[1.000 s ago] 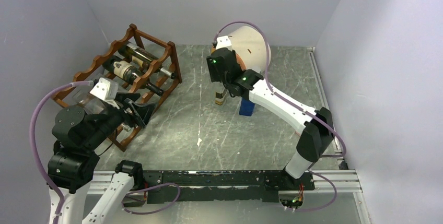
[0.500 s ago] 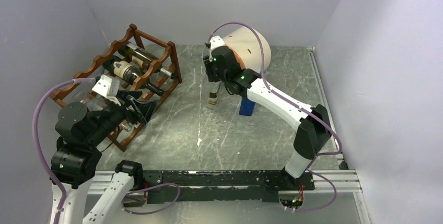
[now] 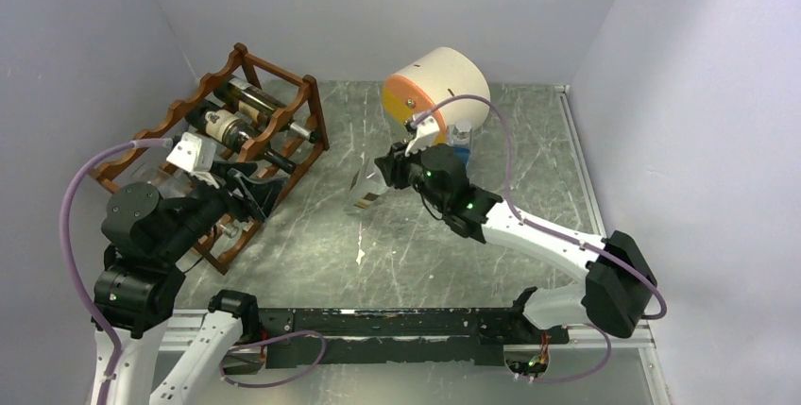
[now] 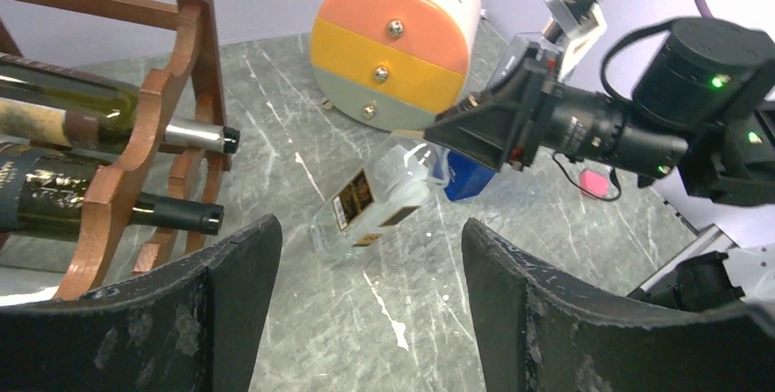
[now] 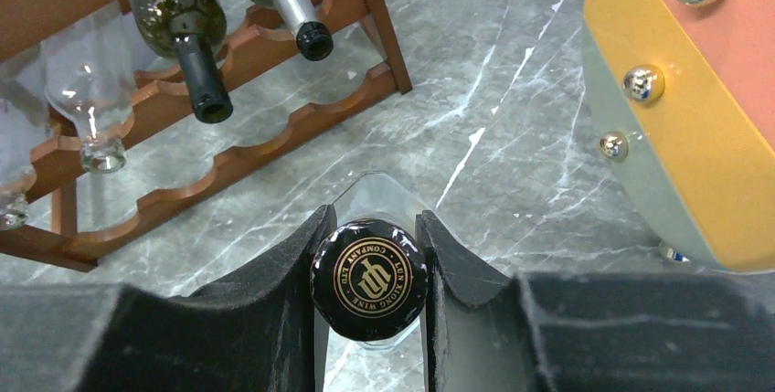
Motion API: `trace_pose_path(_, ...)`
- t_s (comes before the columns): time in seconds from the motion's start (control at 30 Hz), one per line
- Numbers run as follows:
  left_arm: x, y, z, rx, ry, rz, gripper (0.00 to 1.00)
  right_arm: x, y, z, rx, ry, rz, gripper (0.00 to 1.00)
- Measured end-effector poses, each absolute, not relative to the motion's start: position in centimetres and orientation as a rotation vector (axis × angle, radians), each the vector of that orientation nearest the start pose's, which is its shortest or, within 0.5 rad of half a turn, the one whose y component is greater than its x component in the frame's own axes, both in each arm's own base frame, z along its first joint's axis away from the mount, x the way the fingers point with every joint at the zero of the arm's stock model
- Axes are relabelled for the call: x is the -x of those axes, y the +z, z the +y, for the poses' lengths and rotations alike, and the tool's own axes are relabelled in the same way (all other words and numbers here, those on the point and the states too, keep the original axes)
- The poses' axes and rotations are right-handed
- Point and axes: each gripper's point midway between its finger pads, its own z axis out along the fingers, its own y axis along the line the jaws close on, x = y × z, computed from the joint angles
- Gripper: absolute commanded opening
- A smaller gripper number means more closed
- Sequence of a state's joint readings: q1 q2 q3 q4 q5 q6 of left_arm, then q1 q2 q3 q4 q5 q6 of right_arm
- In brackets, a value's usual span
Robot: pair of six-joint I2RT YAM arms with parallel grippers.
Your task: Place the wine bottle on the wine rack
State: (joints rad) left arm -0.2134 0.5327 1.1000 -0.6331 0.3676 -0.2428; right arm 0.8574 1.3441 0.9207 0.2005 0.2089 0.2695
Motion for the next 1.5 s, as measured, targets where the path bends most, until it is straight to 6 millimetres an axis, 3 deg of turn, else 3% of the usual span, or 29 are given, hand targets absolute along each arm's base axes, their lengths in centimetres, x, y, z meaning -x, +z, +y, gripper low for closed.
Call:
trace_pose_path(0.23, -18.4, 37.6, -10.7, -0.237, -0.61, 1.6, 0.76, -29.4, 22.3, 31.0, 0.335, 0.668, 1.747, 0.0)
trace_pose_path(0.47, -20.6, 36.3, -11.2, -0.232, -0.612, 1.665, 0.76, -26.1, 20.3, 32.5, 0.405, 0.745, 1.788, 0.0)
trace_pose_path(0.57, -21.2, 35.4, -11.4, -0.23, -0.617, 1.682, 0.76, -24.0, 17.6, 32.4, 0.478, 0.751, 1.855, 0.0)
trace_pose_path(0.63, -21.4, 34.9, -11.5, -0.23, -0.621, 1.69, 0.76, -22.4, 14.7, 31.8, 0.54, 0.736, 1.934, 0.0)
trace_pose_path(0.77, -21.9, 34.9, -11.7, -0.233, -0.629, 1.687, 0.76, -20.0, 9.4, 29.6, 0.622, 0.66, 2.09, 0.0)
trace_pose_path(0.9, -22.2, 34.9, -11.9, -0.233, -0.635, 1.688, 0.75, -18.4, 6.2, 27.7, 0.661, 0.605, 2.187, 0.0)
trace_pose_path(1.13, -22.4, 34.7, -12.1, -0.23, -0.65, 1.693, 0.75, -17.6, 5.3, 27.8, 0.694, 0.596, 2.206, 0.0)
trace_pose_path(1.5, -22.4, 34.6, -12.1, -0.228, -0.651, 1.695, 0.76, -18.2, 5.3, 29.6, 0.742, 0.489, 2.251, 0.0)
